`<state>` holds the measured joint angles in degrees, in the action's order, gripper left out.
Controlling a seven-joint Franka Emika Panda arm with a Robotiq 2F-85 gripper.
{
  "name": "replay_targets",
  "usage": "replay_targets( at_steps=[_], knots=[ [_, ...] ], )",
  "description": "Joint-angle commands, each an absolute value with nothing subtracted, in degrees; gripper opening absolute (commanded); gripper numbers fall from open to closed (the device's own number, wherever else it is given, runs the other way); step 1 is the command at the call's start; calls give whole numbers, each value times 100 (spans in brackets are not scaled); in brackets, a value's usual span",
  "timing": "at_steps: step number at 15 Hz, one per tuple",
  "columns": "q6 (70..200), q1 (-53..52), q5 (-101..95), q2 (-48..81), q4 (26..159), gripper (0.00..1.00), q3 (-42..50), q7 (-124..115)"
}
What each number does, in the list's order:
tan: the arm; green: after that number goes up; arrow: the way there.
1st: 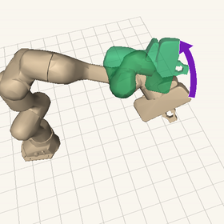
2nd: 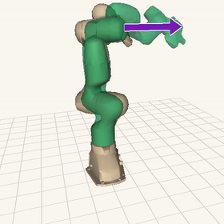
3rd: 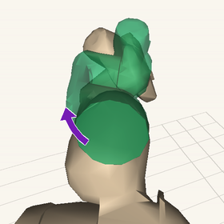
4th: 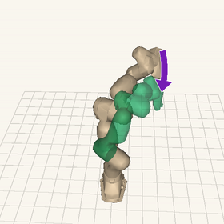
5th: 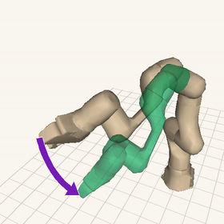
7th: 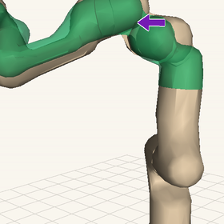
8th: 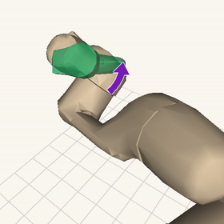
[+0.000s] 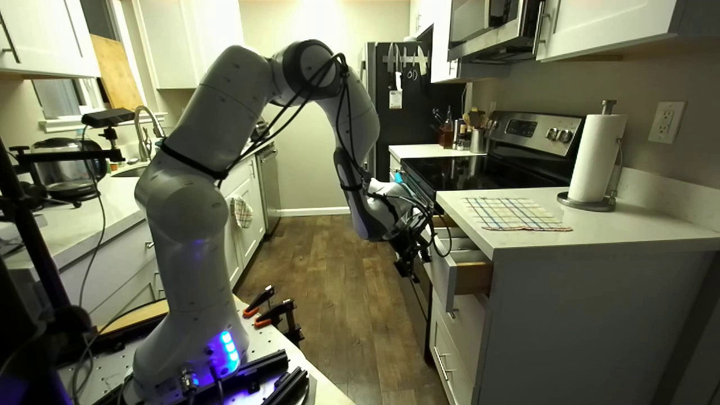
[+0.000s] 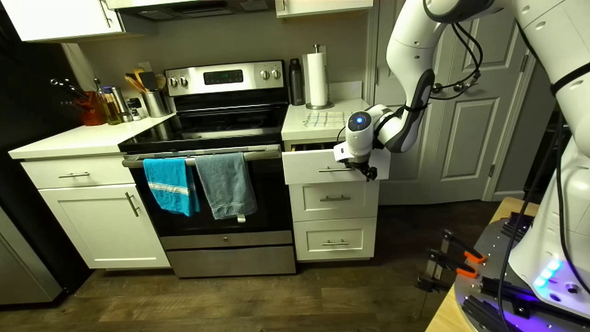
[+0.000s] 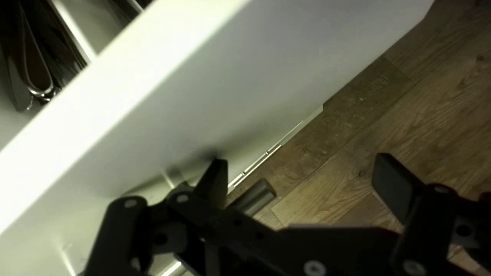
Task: Open the topmost drawer on the right.
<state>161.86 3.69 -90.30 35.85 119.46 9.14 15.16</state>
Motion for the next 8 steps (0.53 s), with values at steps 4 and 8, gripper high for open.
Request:
replay_targets(
  at_steps=[4, 8],
  knots=[
    [16502, 364, -9415, 3616, 11939, 100, 906, -995],
    [16662, 346, -9422, 3587, 12201, 100, 713, -2466]
  ],
)
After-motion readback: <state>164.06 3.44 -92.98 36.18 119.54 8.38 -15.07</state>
